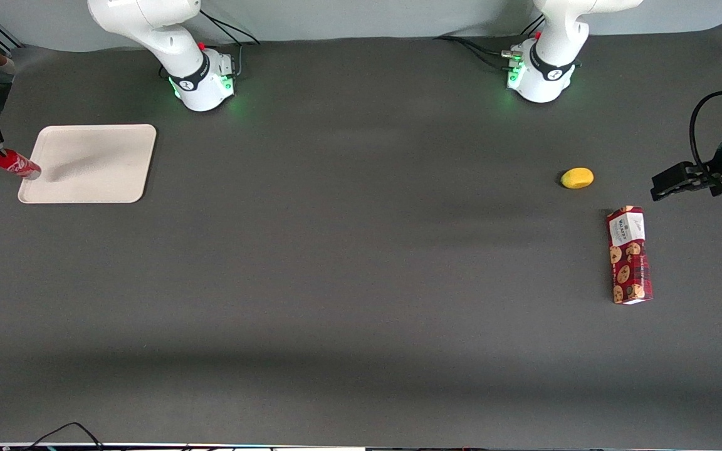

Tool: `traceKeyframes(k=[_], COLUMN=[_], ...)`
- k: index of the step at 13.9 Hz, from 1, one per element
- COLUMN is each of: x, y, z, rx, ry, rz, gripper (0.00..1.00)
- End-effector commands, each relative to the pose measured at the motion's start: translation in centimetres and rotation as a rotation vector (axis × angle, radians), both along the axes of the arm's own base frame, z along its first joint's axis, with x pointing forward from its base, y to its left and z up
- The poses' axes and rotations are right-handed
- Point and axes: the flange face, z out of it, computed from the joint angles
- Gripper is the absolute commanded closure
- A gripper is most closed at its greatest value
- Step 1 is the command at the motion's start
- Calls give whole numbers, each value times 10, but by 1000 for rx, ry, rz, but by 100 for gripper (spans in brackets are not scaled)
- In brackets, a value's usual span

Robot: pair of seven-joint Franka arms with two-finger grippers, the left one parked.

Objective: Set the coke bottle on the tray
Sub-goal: 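Lower the bottle onto the tray and open the right gripper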

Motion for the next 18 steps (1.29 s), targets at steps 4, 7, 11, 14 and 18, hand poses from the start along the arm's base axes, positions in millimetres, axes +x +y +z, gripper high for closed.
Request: traceKeyframes(k=[4,7,11,14,18], x=[-22,-32,-52,-54,-54], y=[-14,-22,-36,-39,-38], z=[-16,-25,-39,-48,-48], rx=[129,138,139,151,157], ry=[-111,-110,-117,-124,-121], rz=[34,35,46,38,51], gripper=[83,82,78,50,0])
